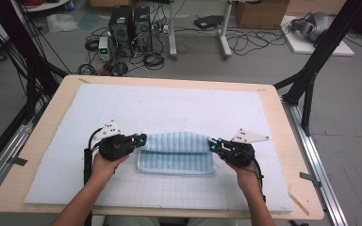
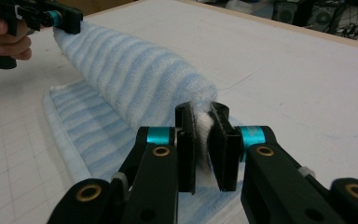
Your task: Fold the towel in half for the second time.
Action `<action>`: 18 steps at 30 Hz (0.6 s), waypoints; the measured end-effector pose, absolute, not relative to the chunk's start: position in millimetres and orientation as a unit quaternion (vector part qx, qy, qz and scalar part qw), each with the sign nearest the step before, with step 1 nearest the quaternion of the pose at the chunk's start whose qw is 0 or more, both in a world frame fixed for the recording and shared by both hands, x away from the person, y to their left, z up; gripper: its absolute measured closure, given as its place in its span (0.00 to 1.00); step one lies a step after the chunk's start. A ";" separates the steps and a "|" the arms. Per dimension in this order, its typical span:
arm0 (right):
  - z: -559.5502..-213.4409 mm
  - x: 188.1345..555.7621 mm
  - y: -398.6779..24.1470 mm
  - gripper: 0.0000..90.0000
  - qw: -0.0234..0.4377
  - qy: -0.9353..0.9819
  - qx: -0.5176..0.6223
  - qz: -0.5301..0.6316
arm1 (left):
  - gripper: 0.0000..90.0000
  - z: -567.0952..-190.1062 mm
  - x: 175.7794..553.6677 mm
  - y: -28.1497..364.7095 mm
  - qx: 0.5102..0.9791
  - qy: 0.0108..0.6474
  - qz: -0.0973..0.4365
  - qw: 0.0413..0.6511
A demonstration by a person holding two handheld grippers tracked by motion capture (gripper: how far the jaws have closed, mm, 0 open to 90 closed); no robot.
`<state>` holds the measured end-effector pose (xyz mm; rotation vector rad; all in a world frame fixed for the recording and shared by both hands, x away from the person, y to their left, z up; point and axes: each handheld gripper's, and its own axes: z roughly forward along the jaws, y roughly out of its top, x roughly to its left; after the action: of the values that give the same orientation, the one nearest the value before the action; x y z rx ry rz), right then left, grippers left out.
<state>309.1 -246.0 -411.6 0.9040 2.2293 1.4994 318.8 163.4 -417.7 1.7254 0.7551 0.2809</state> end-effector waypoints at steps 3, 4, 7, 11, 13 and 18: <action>-416.6 306.1 -246.5 0.91 0.147 0.781 0.315 0.519 | 0.95 -421.5 314.8 163.4 0.743 0.319 0.118 0.576; -418.8 304.5 -246.7 0.91 0.145 0.781 0.315 0.519 | 0.95 -423.0 313.4 163.6 0.744 0.317 0.117 0.576; -425.9 299.6 -247.6 0.90 0.137 0.788 0.314 0.512 | 0.95 -428.0 308.9 163.5 0.749 0.313 0.111 0.573; -431.9 294.5 -248.7 0.90 0.129 0.793 0.310 0.508 | 0.95 -434.5 304.0 163.3 0.750 0.312 0.102 0.574; -432.7 292.5 -249.1 0.90 0.127 0.795 0.308 0.506 | 0.95 -436.6 302.0 163.6 0.750 0.314 0.097 0.575; -433.9 288.5 -251.6 0.82 0.116 0.801 0.305 0.503 | 0.93 -437.6 297.4 165.6 0.752 0.315 0.085 0.573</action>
<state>288.5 -251.6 -433.9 0.8926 2.3446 1.4726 297.4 165.6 -437.6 1.7639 0.7381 0.1990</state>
